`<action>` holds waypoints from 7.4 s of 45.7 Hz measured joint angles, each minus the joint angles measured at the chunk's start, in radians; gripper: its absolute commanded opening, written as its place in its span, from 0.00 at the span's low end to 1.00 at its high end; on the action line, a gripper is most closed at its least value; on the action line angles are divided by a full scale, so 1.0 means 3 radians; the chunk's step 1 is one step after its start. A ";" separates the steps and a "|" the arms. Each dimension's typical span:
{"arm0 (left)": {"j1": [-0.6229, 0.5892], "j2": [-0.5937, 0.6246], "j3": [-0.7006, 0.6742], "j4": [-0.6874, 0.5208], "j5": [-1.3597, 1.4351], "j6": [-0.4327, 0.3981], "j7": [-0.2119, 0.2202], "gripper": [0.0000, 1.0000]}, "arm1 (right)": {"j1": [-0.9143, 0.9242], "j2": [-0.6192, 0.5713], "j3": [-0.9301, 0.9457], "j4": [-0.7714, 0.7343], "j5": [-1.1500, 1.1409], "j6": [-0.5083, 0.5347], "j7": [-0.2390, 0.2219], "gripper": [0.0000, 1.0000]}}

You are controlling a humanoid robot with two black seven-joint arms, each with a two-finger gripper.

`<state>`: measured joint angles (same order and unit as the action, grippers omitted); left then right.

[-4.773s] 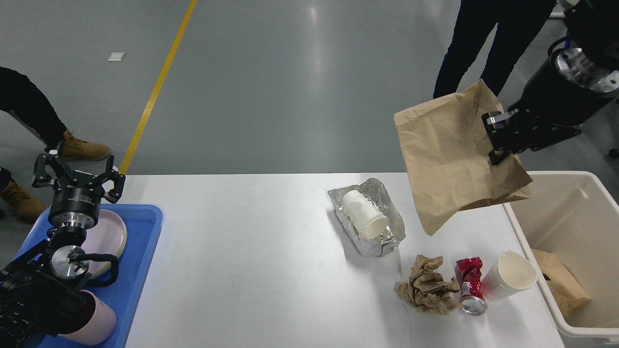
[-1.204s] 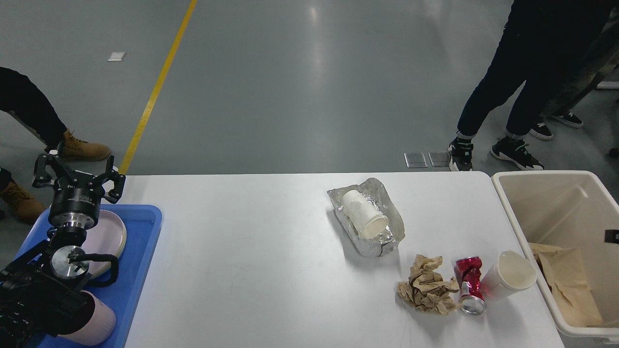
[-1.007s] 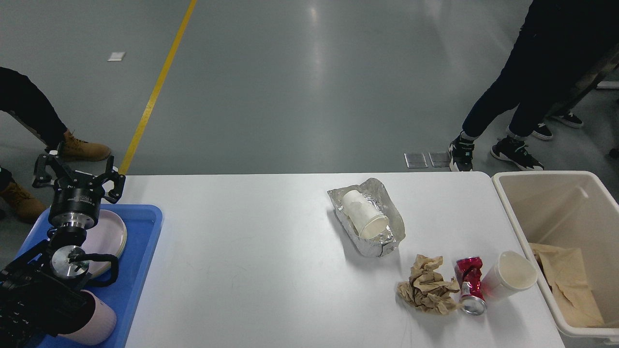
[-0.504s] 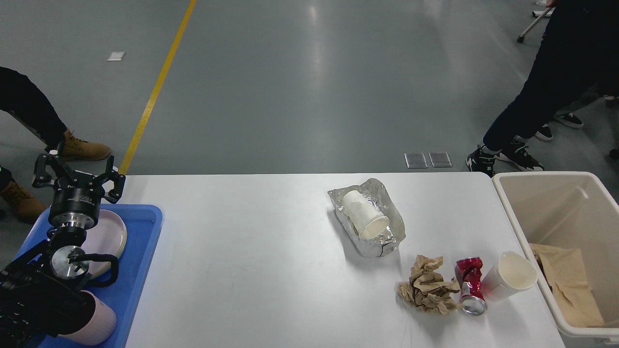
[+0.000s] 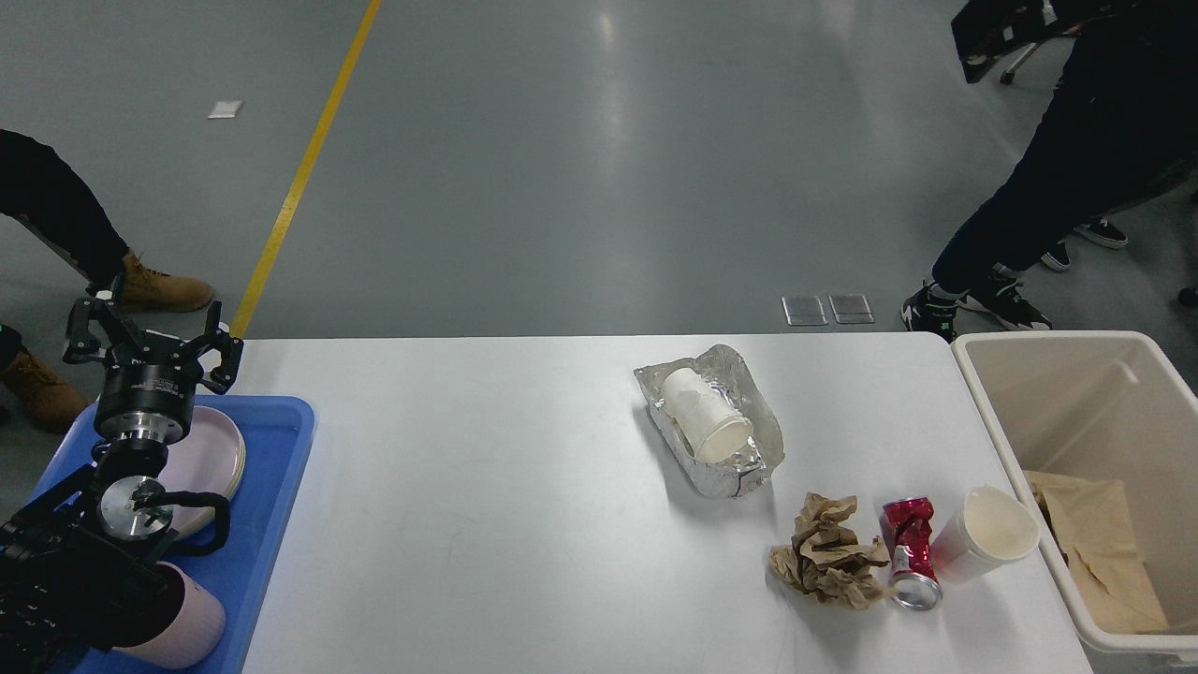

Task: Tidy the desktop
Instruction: 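Reach the right gripper to the foil tray holding the white cup, then grasp the edge of the foil tray with the right gripper, then lift the foil tray with the cup and carry it to the bin, then lower the foil tray into the white bin and release it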

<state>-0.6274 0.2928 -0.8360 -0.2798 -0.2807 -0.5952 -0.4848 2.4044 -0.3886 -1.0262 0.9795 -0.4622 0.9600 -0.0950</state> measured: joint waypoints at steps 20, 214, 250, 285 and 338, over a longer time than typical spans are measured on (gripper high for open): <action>0.0000 0.0001 0.0000 0.0001 0.0000 0.0000 0.0000 0.96 | 0.0085 0.0033 0.0025 0.0104 0.0166 0.0000 -0.0024 1.00; 0.0000 0.0001 0.0000 -0.0002 0.0000 0.0000 0.0000 0.96 | -0.3574 0.1101 0.0588 -0.0379 0.0758 -0.2198 -0.0078 0.00; 0.0000 0.0001 0.0000 0.0000 0.0000 0.0000 0.0000 0.96 | -0.1893 0.0229 0.0563 0.0588 0.0756 -0.0420 -0.0084 0.00; 0.0000 0.0001 0.0000 0.0000 0.0000 0.0000 0.0000 0.96 | -0.0588 -0.0404 0.0046 0.0734 0.0716 0.0000 -0.0077 0.00; 0.0000 0.0000 0.0000 0.0000 0.0000 0.0000 0.0000 0.96 | -0.2898 -0.1246 -0.0525 -0.0612 -0.0249 -0.1062 -0.0081 0.00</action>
<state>-0.6274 0.2927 -0.8360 -0.2799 -0.2807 -0.5952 -0.4847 1.5351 -0.7624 -1.1837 0.7959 -0.5370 0.6413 -0.1193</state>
